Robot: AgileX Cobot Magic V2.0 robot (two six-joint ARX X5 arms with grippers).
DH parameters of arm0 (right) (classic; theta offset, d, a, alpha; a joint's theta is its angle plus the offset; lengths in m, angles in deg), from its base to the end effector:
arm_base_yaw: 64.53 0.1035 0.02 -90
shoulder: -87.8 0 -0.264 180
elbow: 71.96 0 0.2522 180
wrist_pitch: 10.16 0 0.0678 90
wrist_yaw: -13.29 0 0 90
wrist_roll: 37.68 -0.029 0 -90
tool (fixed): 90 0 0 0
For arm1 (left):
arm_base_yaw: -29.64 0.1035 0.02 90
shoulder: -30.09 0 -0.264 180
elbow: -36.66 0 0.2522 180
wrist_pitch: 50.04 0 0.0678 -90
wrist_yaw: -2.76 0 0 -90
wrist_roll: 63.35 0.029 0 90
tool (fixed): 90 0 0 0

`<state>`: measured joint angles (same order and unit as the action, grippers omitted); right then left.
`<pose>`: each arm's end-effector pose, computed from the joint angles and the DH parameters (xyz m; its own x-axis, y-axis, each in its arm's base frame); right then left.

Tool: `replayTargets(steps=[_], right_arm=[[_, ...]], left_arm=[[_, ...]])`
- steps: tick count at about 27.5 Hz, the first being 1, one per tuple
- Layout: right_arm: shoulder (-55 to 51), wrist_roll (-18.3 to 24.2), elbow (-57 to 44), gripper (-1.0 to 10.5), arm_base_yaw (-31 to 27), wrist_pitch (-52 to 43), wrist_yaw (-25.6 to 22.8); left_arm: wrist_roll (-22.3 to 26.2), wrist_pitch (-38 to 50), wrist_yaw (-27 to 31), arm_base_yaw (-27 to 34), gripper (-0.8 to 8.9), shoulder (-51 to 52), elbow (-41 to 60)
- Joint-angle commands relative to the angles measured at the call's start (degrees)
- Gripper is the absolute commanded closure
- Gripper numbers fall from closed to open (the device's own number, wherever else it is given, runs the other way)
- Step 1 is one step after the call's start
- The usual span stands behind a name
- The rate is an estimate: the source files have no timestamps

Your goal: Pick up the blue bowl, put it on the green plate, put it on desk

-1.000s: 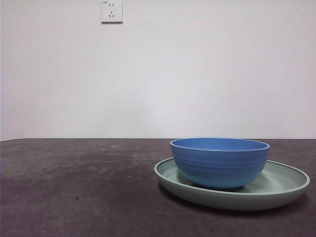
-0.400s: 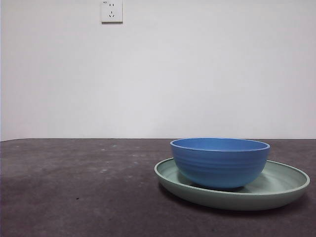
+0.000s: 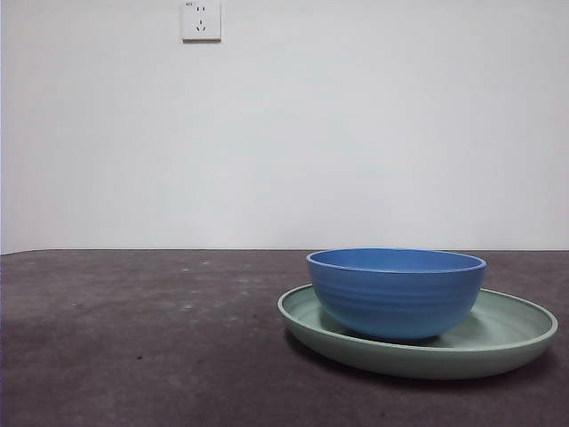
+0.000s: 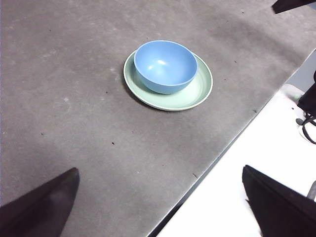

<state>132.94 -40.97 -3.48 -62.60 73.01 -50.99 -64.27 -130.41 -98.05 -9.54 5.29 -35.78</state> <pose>0.1121 0.0164 0.3093 0.4379 0.4490 -0.7789 -0.1983 0.8933 0.4034 0.0208 -0.0240 0.3485 0.5220 -0.6674 -0.5311 0.7360 0.6671 -0.1149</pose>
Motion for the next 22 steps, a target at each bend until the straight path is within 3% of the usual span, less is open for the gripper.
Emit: replayTargets(steps=[1, 10, 20, 22], right_arm=[[6.8, -0.11, 0.98, 4.0, 0.15, -1.01, 0.11], [26.6, 1.01, 0.98, 4.0, 0.2, -9.7, -2.23], [40.06, 1.6, 0.98, 4.0, 0.7, -19.65, -2.16], [42.14, 2.21, 0.98, 5.0, 1.64, -21.29, -2.03]], left_arm=[[0.52, 1.05, -0.02, -0.31, 2.83, -0.22, -0.35], [0.5, 1.07, -0.02, -0.31, 2.83, -0.22, -0.35], [0.48, 1.09, -0.02, -0.31, 2.83, -0.22, -0.35], [0.48, 1.09, -0.02, -0.31, 2.83, -0.22, -0.35]])
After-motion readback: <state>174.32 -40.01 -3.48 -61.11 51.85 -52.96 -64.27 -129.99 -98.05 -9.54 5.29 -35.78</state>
